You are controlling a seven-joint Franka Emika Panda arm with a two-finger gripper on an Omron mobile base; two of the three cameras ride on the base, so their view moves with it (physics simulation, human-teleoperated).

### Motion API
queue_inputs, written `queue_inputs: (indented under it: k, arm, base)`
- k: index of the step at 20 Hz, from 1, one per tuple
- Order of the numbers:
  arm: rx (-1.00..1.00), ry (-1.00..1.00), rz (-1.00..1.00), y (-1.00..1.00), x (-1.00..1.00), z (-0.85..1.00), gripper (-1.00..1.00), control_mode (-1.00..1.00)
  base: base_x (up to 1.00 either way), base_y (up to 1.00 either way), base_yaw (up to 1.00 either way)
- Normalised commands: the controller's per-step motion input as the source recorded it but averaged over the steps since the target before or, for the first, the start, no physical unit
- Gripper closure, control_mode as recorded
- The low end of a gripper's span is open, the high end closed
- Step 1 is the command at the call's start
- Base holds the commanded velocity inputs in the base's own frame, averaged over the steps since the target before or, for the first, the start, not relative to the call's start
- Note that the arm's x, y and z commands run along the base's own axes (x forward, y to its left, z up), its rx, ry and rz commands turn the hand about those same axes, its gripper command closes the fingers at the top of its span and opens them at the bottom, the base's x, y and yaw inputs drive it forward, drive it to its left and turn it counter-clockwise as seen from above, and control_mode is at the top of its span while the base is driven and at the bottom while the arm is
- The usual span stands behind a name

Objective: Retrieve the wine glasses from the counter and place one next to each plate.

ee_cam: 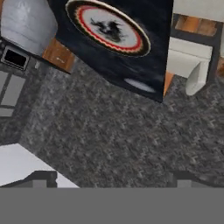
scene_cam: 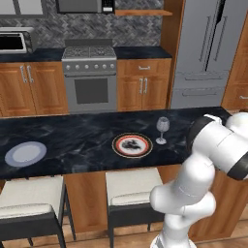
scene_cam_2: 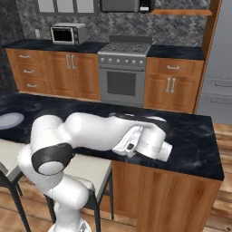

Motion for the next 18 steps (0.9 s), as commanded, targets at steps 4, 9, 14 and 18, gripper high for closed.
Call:
queue_inputs:
  k: [4, 9, 14, 18]
  arm:
    - [-0.17, -0.22, -0.10, 0.66, -0.58, 0.99, -1.00, -1.00]
    - [-0.15, -0.17, -0.09, 0.60, -0.44, 0.96, -1.00, -1.00]
    - [-0.12, -0.21, -0.07, 0.46, -0.58, 0.93, -1.00, -1.00]
    - [-0.09, -0.21, -0.03, 0.31, -0.64, 0.77, -1.00, -1.00]
  base:
    - [0.00, 0.00, 0.00]
    - [0.00, 0.00, 0.00]
    - [0.00, 0.00, 0.00]
    - [0.00, 0.00, 0.00]
